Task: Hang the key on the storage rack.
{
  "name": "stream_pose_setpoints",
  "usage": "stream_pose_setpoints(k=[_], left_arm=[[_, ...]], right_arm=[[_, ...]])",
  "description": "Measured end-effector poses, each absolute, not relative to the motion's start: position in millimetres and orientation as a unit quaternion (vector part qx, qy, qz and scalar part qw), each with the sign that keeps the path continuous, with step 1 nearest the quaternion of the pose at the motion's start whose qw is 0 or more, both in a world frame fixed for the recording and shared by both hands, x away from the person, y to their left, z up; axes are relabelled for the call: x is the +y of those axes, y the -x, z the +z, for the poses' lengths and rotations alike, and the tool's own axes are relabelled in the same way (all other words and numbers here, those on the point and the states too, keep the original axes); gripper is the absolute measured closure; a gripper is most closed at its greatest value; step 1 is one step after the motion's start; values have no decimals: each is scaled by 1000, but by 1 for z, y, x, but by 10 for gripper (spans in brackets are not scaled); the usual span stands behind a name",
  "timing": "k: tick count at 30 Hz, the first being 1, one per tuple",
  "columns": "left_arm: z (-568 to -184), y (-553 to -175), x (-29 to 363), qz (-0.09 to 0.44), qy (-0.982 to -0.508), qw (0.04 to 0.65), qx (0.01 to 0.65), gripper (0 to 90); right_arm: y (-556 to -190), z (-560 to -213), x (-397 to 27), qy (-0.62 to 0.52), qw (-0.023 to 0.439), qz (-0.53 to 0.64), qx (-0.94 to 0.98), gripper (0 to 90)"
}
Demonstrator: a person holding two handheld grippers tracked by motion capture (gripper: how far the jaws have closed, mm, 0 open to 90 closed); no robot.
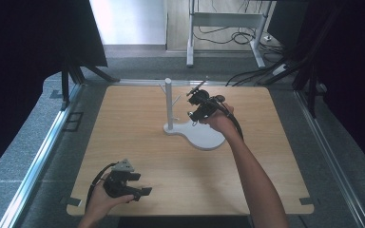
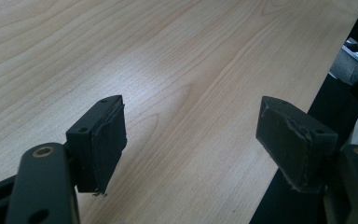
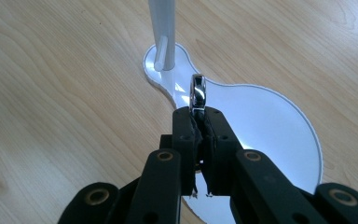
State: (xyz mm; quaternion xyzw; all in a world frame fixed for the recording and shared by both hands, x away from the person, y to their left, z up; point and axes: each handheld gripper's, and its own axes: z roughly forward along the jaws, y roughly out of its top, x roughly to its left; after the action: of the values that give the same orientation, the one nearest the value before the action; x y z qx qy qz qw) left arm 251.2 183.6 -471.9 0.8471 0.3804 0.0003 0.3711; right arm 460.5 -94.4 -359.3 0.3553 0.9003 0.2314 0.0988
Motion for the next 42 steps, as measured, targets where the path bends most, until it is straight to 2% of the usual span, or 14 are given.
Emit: stream_pose_setpoints(k=[42], left_arm=[[-471, -251, 188, -1, -844, 376, 383, 248]], right_arm=[[-502, -354, -80, -374, 110, 221, 894, 847]])
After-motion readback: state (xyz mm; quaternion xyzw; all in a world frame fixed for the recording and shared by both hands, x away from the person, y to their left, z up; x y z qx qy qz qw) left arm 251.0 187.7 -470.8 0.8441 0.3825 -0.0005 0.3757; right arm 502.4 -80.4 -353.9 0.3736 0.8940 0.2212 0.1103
